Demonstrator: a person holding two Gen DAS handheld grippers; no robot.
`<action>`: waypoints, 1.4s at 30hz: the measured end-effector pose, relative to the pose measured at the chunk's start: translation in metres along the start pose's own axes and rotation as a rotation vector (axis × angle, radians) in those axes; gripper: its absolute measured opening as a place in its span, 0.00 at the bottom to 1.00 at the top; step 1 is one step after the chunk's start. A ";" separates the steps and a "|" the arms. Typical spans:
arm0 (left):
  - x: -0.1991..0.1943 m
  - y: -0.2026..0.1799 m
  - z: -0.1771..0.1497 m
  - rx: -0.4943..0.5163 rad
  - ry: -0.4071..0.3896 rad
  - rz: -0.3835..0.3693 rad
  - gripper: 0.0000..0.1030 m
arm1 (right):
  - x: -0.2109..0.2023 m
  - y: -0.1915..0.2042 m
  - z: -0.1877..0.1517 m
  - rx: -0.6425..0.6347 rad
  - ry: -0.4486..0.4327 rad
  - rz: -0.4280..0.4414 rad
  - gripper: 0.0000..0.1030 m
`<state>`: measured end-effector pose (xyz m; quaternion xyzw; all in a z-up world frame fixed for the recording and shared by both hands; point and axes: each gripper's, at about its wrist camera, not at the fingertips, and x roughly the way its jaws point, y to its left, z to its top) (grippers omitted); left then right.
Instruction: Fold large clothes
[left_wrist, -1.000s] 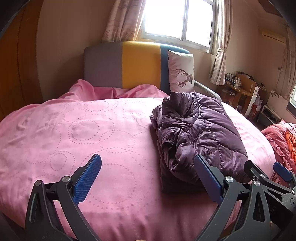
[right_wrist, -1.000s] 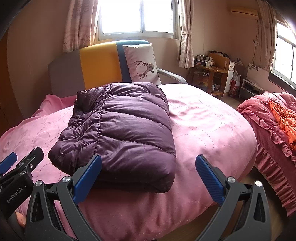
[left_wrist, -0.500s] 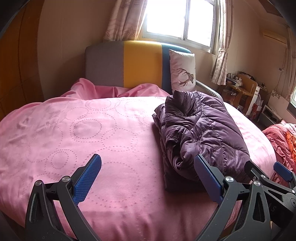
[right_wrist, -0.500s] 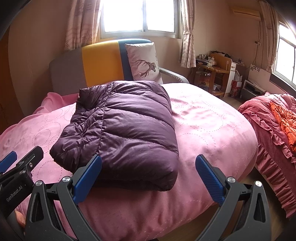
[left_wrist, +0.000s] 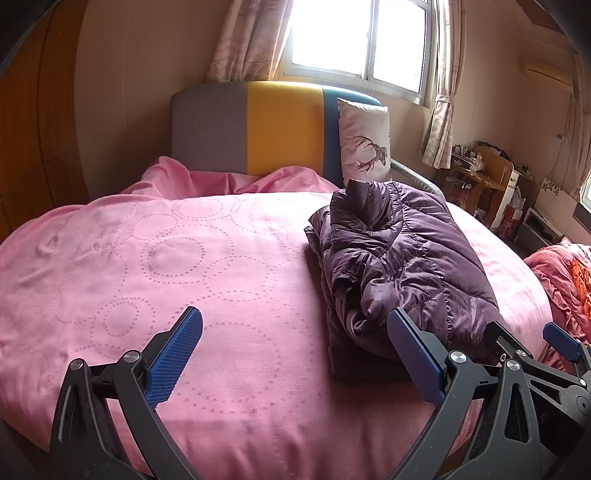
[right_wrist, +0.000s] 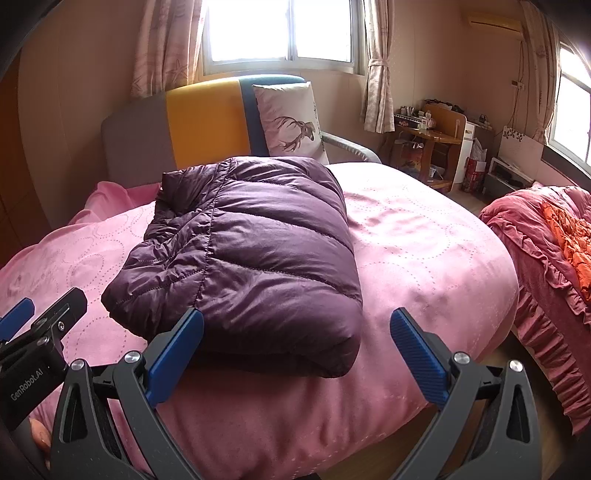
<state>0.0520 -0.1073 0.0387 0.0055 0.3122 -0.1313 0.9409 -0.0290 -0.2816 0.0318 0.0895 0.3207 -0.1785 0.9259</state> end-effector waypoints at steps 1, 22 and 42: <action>0.000 0.000 0.000 -0.001 0.000 0.001 0.96 | 0.000 0.000 0.000 0.001 -0.001 0.000 0.98; -0.005 0.002 0.002 0.005 -0.013 0.008 0.96 | -0.001 0.002 0.000 0.002 0.001 0.012 0.98; 0.008 0.012 -0.002 -0.028 0.031 0.038 0.96 | 0.002 -0.018 0.018 0.036 -0.032 0.005 0.98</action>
